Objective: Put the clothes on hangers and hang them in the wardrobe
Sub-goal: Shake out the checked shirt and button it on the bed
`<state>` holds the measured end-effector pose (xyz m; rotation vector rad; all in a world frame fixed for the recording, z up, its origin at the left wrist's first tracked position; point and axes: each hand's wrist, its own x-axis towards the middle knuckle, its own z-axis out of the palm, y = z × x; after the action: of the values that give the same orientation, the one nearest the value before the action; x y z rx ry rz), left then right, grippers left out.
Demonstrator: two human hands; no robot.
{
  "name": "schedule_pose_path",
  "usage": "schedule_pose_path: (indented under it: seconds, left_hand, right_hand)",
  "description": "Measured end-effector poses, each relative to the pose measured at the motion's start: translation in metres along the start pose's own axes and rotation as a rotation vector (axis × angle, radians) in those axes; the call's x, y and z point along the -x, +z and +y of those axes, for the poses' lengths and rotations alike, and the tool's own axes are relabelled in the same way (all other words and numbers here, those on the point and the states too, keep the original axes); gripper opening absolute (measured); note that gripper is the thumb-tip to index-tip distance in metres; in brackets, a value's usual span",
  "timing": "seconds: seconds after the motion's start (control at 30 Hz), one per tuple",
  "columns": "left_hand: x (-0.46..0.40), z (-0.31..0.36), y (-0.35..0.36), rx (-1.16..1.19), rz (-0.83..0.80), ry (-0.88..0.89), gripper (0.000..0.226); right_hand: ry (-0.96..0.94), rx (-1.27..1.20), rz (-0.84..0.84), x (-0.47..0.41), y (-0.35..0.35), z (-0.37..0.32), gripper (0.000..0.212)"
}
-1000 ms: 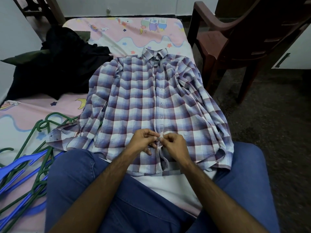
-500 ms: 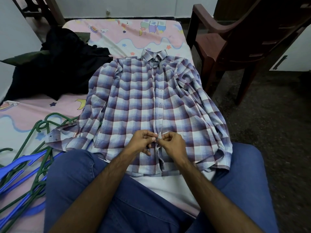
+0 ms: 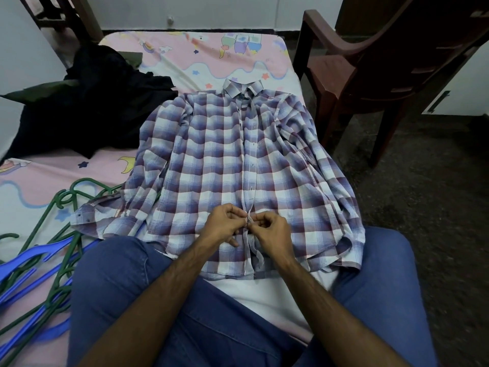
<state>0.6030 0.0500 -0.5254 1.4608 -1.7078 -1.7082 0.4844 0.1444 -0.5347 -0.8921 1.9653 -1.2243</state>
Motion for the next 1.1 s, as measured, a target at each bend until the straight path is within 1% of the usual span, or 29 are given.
schedule_pose_path:
  seconds: [0.13,0.3,0.43,0.53,0.6,0.83,0.97,1.1]
  left_hand:
    - [0.001,0.0,0.003,-0.028,0.022,0.001,0.013]
    - [0.003,-0.001,0.002,-0.032,0.022,0.016,0.015]
    - [0.007,0.001,0.003,-0.063,0.028,0.075,0.016]
    - [0.006,0.002,0.004,-0.07,0.037,0.073,0.013]
    - [0.005,0.003,0.004,-0.094,0.046,0.066,0.013]
    - [0.008,0.005,0.006,-0.186,0.043,0.068,0.026]
    - [0.006,0.002,0.009,-0.247,0.095,0.083,0.026]
    - [0.007,0.001,0.013,-0.303,0.143,0.104,0.035]
  right_hand:
    - [-0.045,-0.003,0.012,0.006,0.0,0.003,0.008]
    - [-0.101,0.114,0.019,0.007,0.004,0.005,0.014]
    - [-0.188,0.226,0.04,0.008,0.008,0.006,0.016]
    - [-0.219,0.251,0.036,0.008,0.007,0.007,0.017]
    - [-0.224,0.255,0.022,0.008,0.006,0.009,0.017]
    - [-0.17,0.167,-0.025,0.007,0.002,0.011,0.019]
    - [-0.135,0.139,-0.096,0.004,-0.005,0.009,0.024]
    - [-0.165,0.166,-0.13,0.002,-0.008,0.01,0.028]
